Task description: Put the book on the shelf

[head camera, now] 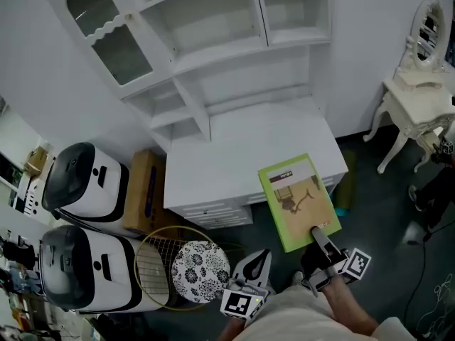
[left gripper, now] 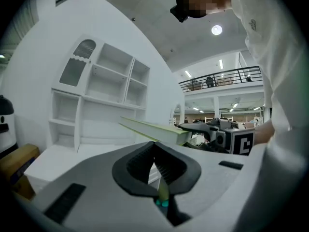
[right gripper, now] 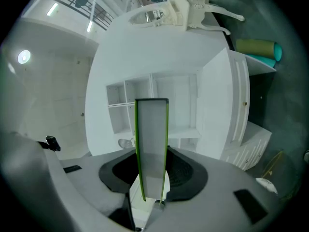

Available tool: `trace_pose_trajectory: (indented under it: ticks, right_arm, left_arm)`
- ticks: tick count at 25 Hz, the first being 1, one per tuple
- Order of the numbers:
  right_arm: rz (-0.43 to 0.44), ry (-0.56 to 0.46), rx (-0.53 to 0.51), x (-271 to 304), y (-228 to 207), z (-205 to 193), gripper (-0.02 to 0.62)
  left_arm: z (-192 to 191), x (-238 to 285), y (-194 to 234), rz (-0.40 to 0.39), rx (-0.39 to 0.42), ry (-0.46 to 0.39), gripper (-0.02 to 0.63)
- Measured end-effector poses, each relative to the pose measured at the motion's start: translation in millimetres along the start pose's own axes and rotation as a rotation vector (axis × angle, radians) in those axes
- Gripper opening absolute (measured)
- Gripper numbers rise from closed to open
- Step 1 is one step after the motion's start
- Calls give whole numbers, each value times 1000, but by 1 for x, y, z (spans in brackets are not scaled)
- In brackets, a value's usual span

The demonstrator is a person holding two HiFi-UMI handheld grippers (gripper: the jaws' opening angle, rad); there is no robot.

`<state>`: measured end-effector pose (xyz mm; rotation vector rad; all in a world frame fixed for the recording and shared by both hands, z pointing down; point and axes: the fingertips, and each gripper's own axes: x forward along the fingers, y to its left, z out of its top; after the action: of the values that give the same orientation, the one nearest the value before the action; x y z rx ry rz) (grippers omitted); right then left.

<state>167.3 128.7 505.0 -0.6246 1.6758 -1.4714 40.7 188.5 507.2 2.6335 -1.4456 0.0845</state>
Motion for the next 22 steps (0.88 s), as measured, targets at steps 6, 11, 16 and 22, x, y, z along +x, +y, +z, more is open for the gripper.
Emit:
trace_pose_trajectory:
  ticks: [6, 11, 16, 22]
  right_arm:
    - [0, -2, 59, -9, -5, 5, 155]
    - [-41, 20, 26, -18, -11, 15, 155]
    - [-58, 54, 2, -17, -12, 19, 155]
    - [-63, 39, -4, -2, -17, 21, 155]
  left_arm:
    - [-6, -2, -11, 25, 6, 19, 3]
    - [-9, 1, -22, 57, -5, 19, 3]
    - [-15, 3, -25, 75, -24, 27, 3]
    - [-14, 14, -10, 59, -20, 24, 3]
